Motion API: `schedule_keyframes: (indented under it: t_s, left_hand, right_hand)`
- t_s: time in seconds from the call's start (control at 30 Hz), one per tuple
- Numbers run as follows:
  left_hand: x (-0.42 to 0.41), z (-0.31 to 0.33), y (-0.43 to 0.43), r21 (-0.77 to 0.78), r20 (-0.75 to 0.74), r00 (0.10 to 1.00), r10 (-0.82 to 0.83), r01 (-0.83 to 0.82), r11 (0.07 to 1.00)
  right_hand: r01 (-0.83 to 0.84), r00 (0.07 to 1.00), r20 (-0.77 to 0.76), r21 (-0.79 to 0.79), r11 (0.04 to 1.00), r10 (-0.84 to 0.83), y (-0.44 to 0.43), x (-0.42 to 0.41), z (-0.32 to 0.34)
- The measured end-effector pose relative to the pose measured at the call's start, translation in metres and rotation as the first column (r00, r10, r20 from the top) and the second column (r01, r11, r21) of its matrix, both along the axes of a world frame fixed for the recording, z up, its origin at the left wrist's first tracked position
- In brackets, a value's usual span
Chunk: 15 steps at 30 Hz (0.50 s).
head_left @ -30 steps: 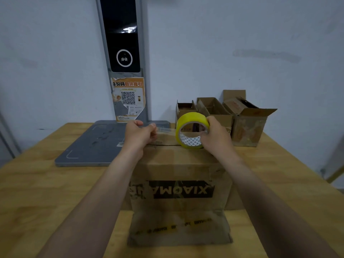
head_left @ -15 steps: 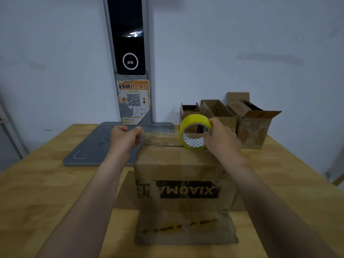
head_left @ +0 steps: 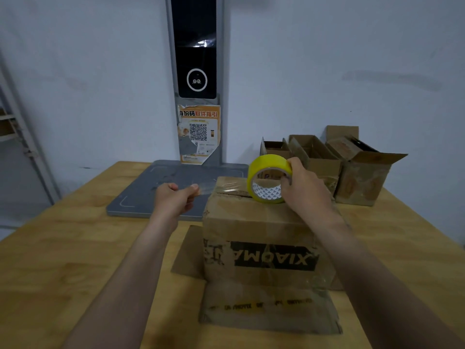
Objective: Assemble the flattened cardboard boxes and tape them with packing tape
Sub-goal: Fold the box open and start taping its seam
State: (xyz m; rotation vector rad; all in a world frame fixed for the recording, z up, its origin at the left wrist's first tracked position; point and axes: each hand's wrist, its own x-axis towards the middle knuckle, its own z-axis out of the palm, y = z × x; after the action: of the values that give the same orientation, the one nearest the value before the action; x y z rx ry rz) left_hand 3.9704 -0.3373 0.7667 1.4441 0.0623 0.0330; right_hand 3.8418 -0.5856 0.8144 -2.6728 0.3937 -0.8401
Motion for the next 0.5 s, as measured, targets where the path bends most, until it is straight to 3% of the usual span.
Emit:
schedule_keyframes:
  t_s: [0.3, 0.5]
  left_hand:
    - [-0.003, -0.028, -0.008, 0.016, -0.060, 0.997, -0.045, 0.046, 0.999]
    - [-0.009, -0.037, -0.020, 0.202, 0.018, 0.999, -0.042, 0.038, 0.979]
  right_hand:
    - [0.041, 0.999, -0.009, -0.046, 0.998, -0.042, 0.003, 0.000, -0.004]
    - [0.047, 0.999, 0.022, -0.046, 0.998, -0.046, 0.002, 0.002, -0.010]
